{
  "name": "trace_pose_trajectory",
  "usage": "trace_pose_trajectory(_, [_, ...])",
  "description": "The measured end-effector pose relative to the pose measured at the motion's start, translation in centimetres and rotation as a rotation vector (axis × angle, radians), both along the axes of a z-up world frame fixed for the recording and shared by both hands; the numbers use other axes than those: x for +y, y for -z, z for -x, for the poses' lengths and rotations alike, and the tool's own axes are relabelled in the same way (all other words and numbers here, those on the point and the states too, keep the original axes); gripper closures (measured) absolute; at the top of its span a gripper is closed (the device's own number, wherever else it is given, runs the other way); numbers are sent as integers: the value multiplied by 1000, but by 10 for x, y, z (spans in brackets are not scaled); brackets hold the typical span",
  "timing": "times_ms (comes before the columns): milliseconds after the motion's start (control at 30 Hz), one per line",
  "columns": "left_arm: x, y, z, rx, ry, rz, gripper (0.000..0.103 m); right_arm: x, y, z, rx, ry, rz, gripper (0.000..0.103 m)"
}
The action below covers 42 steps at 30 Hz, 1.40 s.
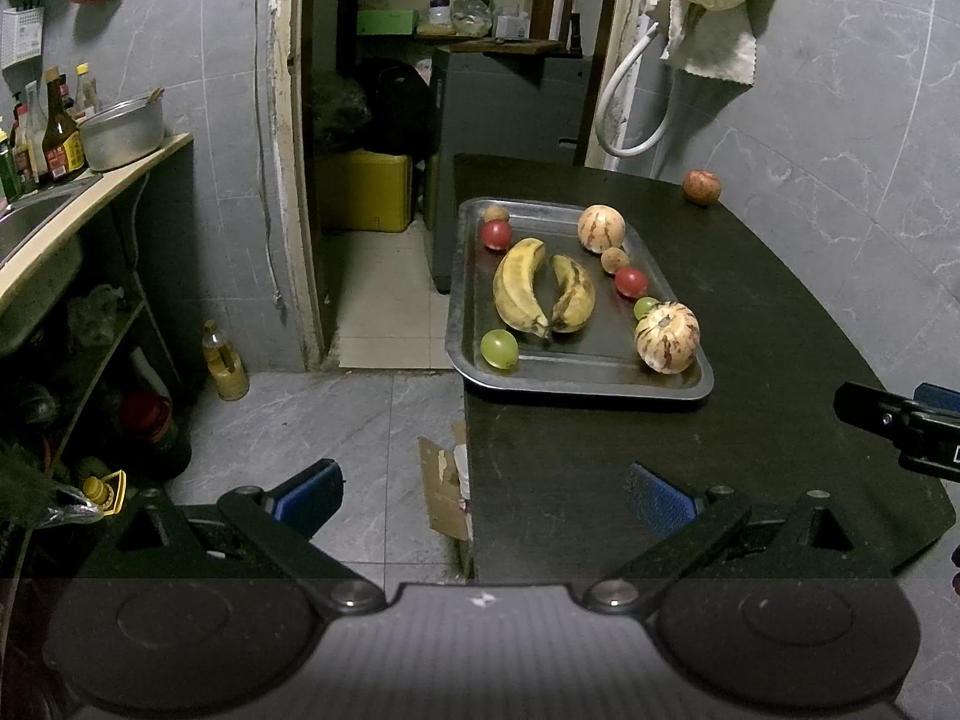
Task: Organize fruits
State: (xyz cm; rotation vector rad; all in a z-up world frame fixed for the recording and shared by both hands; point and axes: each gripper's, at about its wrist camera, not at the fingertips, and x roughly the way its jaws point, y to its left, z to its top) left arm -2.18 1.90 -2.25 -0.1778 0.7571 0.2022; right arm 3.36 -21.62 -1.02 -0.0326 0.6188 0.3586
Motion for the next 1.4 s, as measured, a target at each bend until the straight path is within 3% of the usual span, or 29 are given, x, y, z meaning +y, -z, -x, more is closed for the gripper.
trace_pose_trajectory(1400, [-3,7,0,18,-7,5,1,2,6,4,18,-5,3,1])
